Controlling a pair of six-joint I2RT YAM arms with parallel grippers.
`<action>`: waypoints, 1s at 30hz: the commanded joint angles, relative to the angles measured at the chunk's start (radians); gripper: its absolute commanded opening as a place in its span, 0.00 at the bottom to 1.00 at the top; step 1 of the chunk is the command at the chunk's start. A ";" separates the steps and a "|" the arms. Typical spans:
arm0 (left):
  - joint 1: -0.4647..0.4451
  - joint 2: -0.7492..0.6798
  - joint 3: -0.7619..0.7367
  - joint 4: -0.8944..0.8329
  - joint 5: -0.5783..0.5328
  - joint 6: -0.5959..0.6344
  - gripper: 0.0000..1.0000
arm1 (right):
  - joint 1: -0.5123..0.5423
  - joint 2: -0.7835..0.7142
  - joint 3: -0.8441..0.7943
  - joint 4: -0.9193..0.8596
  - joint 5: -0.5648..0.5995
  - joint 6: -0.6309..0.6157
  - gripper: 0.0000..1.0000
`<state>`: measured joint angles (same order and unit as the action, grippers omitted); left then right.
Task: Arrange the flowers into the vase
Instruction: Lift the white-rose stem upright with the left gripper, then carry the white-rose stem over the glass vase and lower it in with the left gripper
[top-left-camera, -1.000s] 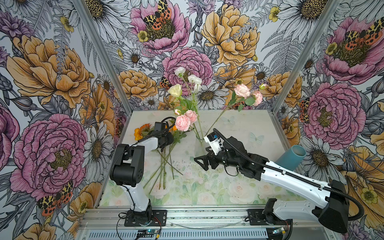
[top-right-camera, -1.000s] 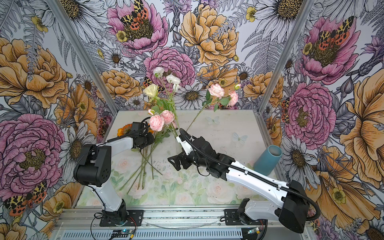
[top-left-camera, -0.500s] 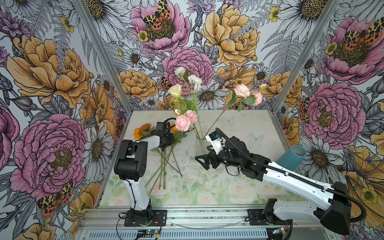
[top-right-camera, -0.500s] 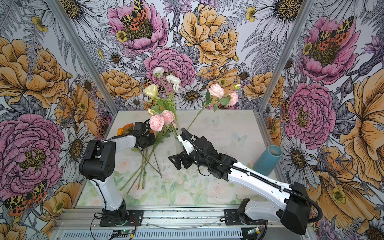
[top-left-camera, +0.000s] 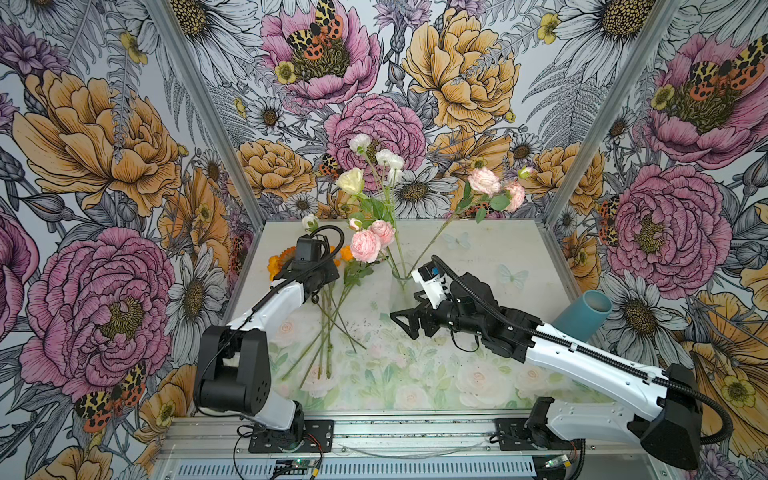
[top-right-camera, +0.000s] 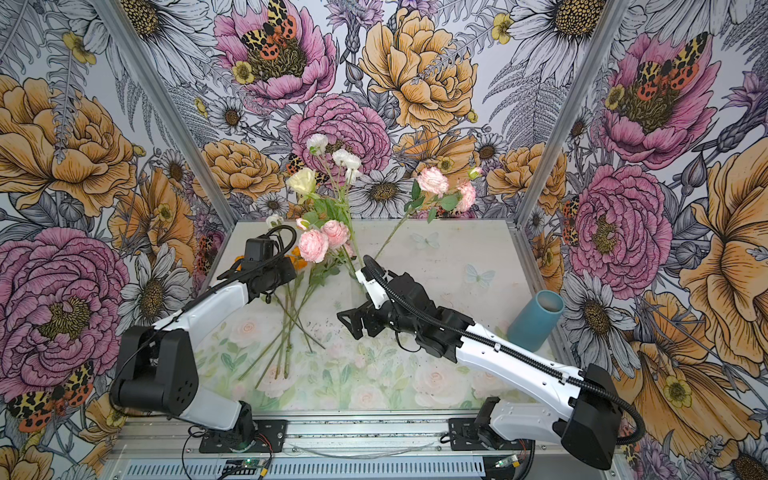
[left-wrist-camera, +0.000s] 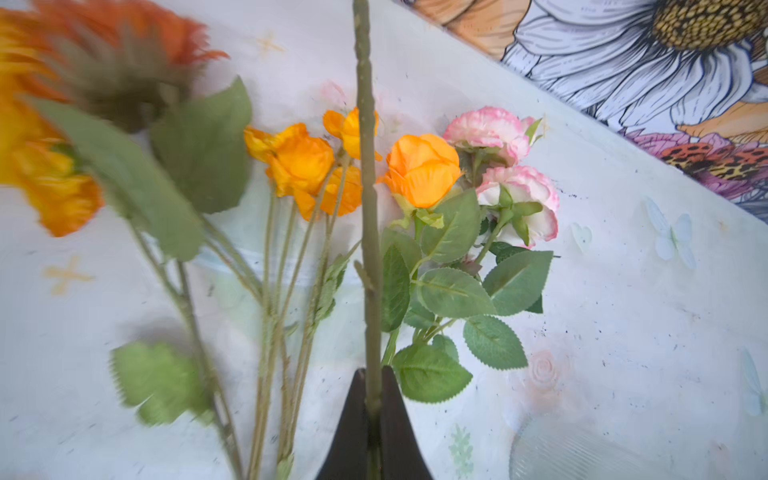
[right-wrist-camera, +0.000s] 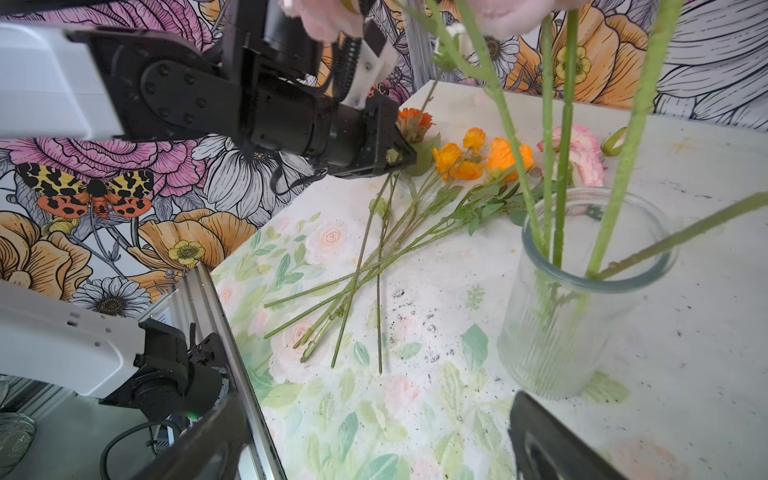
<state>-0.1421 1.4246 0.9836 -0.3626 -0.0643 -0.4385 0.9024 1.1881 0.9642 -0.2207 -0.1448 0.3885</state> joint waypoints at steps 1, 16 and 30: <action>-0.012 -0.231 -0.082 -0.043 -0.187 -0.006 0.00 | 0.003 -0.060 -0.020 0.018 0.037 0.018 1.00; -0.478 -0.758 -0.028 0.166 -0.432 0.268 0.00 | -0.104 -0.189 -0.070 -0.016 -0.009 0.029 0.99; -0.701 -0.507 0.066 0.634 -0.187 0.447 0.00 | -0.161 -0.227 -0.100 -0.035 0.001 0.014 0.99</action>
<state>-0.8036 0.8406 1.0424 0.1211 -0.3206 -0.0940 0.7448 0.9867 0.8700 -0.2539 -0.1436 0.4107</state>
